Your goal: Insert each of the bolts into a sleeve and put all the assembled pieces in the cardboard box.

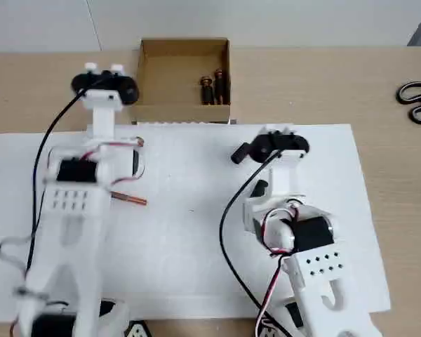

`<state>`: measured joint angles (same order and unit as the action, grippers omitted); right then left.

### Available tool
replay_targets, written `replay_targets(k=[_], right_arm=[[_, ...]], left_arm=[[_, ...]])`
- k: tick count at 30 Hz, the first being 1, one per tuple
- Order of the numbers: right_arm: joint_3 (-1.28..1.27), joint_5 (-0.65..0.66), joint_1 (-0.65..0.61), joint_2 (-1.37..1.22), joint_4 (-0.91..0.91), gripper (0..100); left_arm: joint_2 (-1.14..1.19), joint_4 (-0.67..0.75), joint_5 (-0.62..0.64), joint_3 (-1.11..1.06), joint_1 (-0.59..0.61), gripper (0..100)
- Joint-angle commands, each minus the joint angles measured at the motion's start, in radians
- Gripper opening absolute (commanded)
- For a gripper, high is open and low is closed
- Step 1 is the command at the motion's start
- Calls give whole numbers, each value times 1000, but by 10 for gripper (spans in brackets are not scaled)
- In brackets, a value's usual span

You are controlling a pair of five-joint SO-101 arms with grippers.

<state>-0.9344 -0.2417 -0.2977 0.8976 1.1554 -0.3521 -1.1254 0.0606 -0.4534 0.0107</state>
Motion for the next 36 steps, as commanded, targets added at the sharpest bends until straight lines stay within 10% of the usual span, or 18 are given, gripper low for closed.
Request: replay_targets(k=[1, 19, 36], right_arm=[[3, -2, 27, 24, -16, 2], [-44, -8, 27, 24, -25, 2], [-103, -11, 27, 24, -73, 2]], left_arm=[[215, -69, -64, 189, 28, 10], [913, -549, -258, 1153, 147, 111], [1158, -597, -315, 1244, 95, 90]])
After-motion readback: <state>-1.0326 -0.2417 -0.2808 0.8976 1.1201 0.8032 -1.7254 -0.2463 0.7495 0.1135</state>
